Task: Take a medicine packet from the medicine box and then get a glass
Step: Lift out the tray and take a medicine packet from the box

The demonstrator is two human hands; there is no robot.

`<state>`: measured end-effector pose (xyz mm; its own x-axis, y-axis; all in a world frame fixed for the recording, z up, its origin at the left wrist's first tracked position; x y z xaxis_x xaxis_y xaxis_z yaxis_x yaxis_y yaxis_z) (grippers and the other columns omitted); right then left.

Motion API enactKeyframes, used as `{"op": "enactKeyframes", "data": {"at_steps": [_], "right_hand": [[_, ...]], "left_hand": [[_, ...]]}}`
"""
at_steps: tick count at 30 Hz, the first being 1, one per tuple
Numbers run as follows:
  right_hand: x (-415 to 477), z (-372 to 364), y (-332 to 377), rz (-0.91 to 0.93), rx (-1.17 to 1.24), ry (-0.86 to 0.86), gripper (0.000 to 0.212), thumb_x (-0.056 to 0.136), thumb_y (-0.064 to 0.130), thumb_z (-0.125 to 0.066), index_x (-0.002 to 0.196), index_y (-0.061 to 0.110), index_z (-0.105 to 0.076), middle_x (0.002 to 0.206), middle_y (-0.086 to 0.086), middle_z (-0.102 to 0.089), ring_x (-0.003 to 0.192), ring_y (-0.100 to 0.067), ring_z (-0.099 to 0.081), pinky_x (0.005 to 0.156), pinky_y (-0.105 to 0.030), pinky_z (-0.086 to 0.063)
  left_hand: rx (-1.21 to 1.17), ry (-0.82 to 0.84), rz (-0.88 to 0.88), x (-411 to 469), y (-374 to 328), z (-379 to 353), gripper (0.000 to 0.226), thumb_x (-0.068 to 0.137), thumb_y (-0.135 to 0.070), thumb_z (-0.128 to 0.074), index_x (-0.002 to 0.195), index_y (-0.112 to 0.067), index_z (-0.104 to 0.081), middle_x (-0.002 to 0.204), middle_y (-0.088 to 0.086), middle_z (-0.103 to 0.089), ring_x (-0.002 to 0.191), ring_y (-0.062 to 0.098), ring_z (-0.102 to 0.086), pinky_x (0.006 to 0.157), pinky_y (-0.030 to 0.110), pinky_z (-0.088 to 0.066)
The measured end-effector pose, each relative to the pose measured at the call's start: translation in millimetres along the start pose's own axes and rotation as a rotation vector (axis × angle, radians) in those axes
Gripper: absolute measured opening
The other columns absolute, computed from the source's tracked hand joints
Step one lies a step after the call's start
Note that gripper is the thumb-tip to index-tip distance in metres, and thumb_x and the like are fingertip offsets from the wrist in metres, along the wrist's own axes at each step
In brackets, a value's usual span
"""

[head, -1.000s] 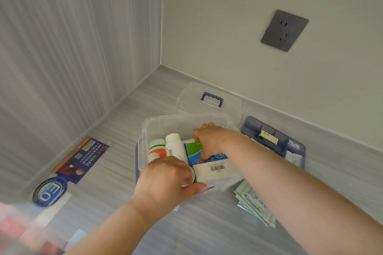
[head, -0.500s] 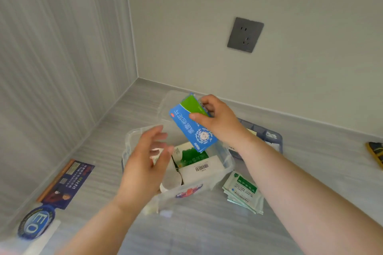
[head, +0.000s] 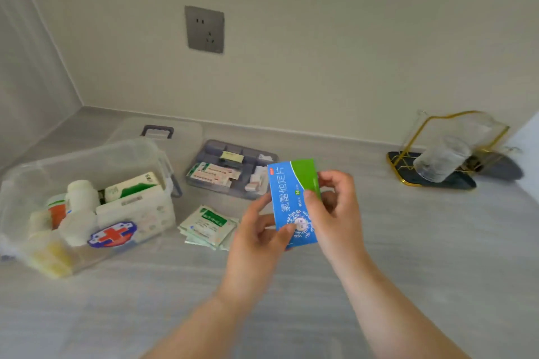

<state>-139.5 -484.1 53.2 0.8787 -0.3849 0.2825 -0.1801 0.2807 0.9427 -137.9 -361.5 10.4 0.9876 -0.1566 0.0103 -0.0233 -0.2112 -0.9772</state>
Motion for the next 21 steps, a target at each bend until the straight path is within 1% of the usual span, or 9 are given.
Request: {"op": "enactKeyframes", "data": {"at_steps": [2,4,5,6,8,12,15,18,21], "right_hand": [[-13.7,36.9,-40.1,-0.075,-0.117,-0.014,0.033,0.081,0.0,-0.056,0.079,0.031,-0.045,0.071,0.005,-0.056,0.053,0.002,-0.053,0.048,-0.003,-0.039],[-25.5,60.7,-77.8,-0.16,-0.226,0.004,0.025,0.083,0.001,-0.055,0.093,0.023,-0.05,0.087,-0.003,-0.061,0.063,-0.004,-0.054,0.055,-0.005,-0.039],[-31.3,68.5,-95.0,-0.21,-0.273,0.017,0.023,0.084,0.002,-0.055,0.103,0.014,-0.051,0.098,-0.007,-0.061,0.069,-0.013,-0.054,0.062,-0.01,-0.04],[-36.2,73.9,-110.2,-0.246,-0.32,0.034,0.027,0.085,0.004,-0.054,0.111,0.008,-0.05,0.108,-0.01,-0.06,0.074,-0.018,-0.052,0.068,-0.016,-0.04],[-43.8,79.6,-131.2,-0.275,-0.417,0.076,0.033,0.086,0.007,-0.053,0.119,0.005,-0.047,0.119,-0.011,-0.055,0.085,-0.021,-0.053,0.073,-0.018,-0.037],[-54.9,76.1,-153.6,-0.317,-0.546,0.159,0.035,0.089,0.01,-0.05,0.123,0.005,-0.044,0.128,-0.011,-0.047,0.109,-0.025,-0.053,0.084,-0.022,-0.037],[-60.9,74.5,-164.4,-0.355,-0.615,0.182,0.034,0.09,0.015,-0.048,0.123,0.007,-0.044,0.128,-0.009,-0.047,0.113,-0.025,-0.051,0.09,-0.028,-0.039],[-63.0,76.6,-169.1,-0.309,-0.856,0.238,0.038,0.09,0.028,-0.047,0.124,0.012,-0.043,0.13,-0.005,-0.046,0.12,-0.022,-0.041,0.099,-0.026,-0.031],[-62.7,80.0,-172.1,-0.269,-0.954,0.255,0.042,0.089,0.039,-0.044,0.125,0.018,-0.042,0.131,0.0,-0.046,0.122,-0.019,-0.036,0.101,-0.026,-0.028]], "left_hand": [[0.084,0.008,0.094,-8.5,38.2,-31.6,0.041,0.079,0.008,-0.056,0.105,-0.023,-0.053,0.076,-0.009,-0.067,0.055,0.003,-0.064,0.056,0.019,-0.056],[0.226,0.001,0.173,-13.1,71.5,-51.5,0.043,0.078,0.004,-0.058,0.114,-0.019,-0.051,0.083,-0.005,-0.063,0.059,0.009,-0.063,0.065,0.028,-0.055],[0.301,0.003,0.199,-15.0,85.9,-57.6,0.044,0.078,0.001,-0.059,0.116,-0.019,-0.05,0.084,-0.003,-0.062,0.061,0.01,-0.062,0.066,0.026,-0.054],[0.37,0.014,0.209,-16.8,97.7,-62.3,0.044,0.078,-0.001,-0.06,0.117,-0.019,-0.05,0.085,-0.003,-0.061,0.064,0.011,-0.061,0.064,0.017,-0.051],[0.497,0.042,0.199,-20.2,115.2,-67.5,0.042,0.078,-0.007,-0.062,0.116,-0.018,-0.052,0.086,-0.004,-0.062,0.076,0.014,-0.062,0.058,0.004,-0.043],[0.863,0.063,0.134,-22.3,132.8,-62.9,0.033,0.077,-0.022,-0.063,0.11,-0.021,-0.058,0.097,0.001,-0.067,0.102,0.02,-0.053,0.084,0.024,-0.041],[1.004,0.094,0.085,-26.4,137.6,-62.8,0.037,0.08,-0.032,-0.06,0.114,-0.02,-0.054,0.113,0.0,-0.061,0.113,0.02,-0.046,0.092,0.023,-0.034],[1.119,0.101,0.036,-29.5,141.7,-62.8,0.05,0.084,-0.04,-0.051,0.129,-0.02,-0.04,0.135,-0.002,-0.042,0.127,0.016,-0.031,0.104,0.02,-0.022],[1.197,0.095,0.012,-32.6,146.1,-63.6,0.054,0.086,-0.046,-0.043,0.133,-0.022,-0.031,0.141,-0.005,-0.036,0.131,0.012,-0.024,0.107,0.021,-0.016]]}}
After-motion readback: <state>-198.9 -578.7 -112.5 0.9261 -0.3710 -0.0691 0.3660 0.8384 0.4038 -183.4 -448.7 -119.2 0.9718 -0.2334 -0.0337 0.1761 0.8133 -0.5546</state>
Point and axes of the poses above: each hand's wrist, its own x-axis towards the middle knuckle, its own z-axis out of the back of the hand, y = z × x, the point moved 7 cm from there along x, towards the middle knuckle
